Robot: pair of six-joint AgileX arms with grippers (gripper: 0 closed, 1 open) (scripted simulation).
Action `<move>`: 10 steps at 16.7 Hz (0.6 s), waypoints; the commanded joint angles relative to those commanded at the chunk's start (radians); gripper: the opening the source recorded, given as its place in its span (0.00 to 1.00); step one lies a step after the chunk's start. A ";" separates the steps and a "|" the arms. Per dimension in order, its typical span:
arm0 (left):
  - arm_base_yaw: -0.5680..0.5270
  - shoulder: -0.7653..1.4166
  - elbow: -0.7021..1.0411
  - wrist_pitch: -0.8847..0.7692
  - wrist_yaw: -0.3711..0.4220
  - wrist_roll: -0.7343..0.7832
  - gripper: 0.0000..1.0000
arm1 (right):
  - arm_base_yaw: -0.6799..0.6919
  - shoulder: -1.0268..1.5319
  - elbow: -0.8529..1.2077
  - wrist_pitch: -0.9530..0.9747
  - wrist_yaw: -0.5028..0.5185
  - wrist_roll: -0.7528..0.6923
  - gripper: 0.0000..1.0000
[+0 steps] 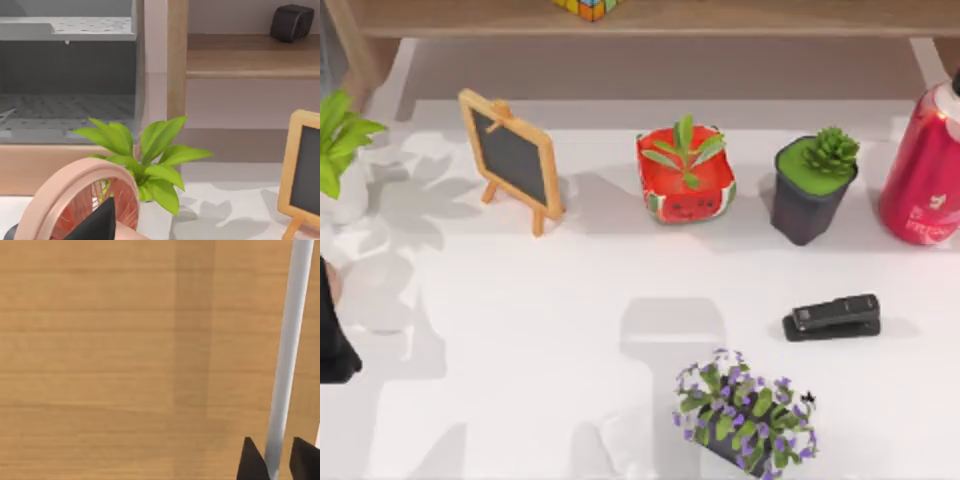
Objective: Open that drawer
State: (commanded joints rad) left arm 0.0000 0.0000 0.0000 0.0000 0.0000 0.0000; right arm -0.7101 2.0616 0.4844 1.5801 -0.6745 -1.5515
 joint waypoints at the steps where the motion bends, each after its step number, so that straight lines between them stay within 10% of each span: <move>1: 0.000 0.000 0.000 0.000 0.000 0.000 1.00 | 0.000 0.000 0.000 0.000 0.000 0.000 0.53; 7: 0.000 0.000 0.000 0.000 0.000 0.000 1.00 | 0.000 0.000 0.000 0.000 0.000 0.000 0.98; 10: 0.000 0.000 0.000 0.000 0.000 0.000 1.00 | 0.000 0.000 0.000 0.000 0.000 0.000 1.00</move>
State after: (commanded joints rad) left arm 0.0000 0.0000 0.0000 0.0000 0.0000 0.0000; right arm -0.7101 2.0616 0.4844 1.5801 -0.6745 -1.5515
